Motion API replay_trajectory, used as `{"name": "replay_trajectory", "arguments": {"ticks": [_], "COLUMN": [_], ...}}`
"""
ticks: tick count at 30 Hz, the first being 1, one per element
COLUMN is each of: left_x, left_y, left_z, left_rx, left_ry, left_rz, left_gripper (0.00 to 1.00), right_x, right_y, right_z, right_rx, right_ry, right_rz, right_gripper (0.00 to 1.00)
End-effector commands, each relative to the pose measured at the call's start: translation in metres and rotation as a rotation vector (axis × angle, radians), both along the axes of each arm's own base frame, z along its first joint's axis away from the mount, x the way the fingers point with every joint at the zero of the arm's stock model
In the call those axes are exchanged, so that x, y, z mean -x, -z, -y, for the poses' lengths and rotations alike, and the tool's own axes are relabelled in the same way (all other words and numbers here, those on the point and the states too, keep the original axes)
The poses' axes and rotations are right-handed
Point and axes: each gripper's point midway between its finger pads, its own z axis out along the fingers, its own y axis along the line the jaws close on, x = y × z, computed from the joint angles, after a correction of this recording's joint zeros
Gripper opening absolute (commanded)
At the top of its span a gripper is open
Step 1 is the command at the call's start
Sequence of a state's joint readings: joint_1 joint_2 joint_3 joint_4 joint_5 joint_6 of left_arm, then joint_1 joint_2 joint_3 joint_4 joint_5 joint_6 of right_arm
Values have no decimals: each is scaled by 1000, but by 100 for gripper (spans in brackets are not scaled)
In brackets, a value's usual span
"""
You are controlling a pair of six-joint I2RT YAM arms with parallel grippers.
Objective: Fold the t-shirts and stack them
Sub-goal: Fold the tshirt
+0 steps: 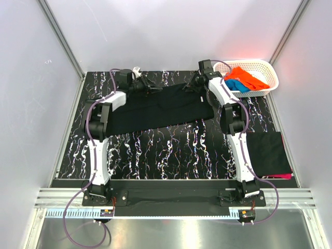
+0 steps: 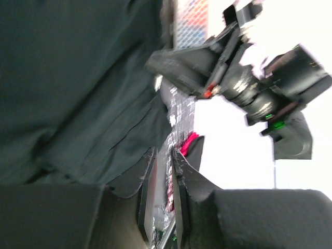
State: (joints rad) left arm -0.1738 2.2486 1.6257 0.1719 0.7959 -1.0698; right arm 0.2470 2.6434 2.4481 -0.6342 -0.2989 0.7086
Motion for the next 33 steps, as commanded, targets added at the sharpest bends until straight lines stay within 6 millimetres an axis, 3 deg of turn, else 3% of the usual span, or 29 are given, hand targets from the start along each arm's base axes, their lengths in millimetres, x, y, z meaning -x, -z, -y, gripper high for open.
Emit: {"name": "replay_trajectory", "arguments": {"ticks": [1,4,9,10,14,17,21,26,30,33], "left_x": [-3,0,6,4,-2,-3,-2,-1,4,17], "left_y": [-26,-20,13,15,41,65,80,62,18,-18], "left_z": [5,22,49,50,45,33,18,8,1,-21], "left_rx": [95,148,160,160,108,41,3,-15,-49,-131], "left_ry": [9,22,67,67,66,67,54,63,99,103], "left_rz": [52,35,-13,-12,-19,-65,-93,-69,11,75], "left_gripper": [22,21,21,20,19,19,18,21,25,26], "right_x": [-4,-2,-8,-9,-17,-17,-12,-16,-17,-10], "right_y": [-61,-55,-33,-21,-4,10,27,33,6,-9], "right_z": [3,0,-3,-3,-4,-2,0,6,6,11], "right_rx": [-19,-31,-38,-36,-32,-27,-12,13,18,53], "right_ry": [10,2,2,2,1,14,19,19,-17,-34], "right_rz": [89,73,51,38,43,25,-11,1,54,64], "right_gripper": [33,34,34,35,36,36,36,36,39,49]}}
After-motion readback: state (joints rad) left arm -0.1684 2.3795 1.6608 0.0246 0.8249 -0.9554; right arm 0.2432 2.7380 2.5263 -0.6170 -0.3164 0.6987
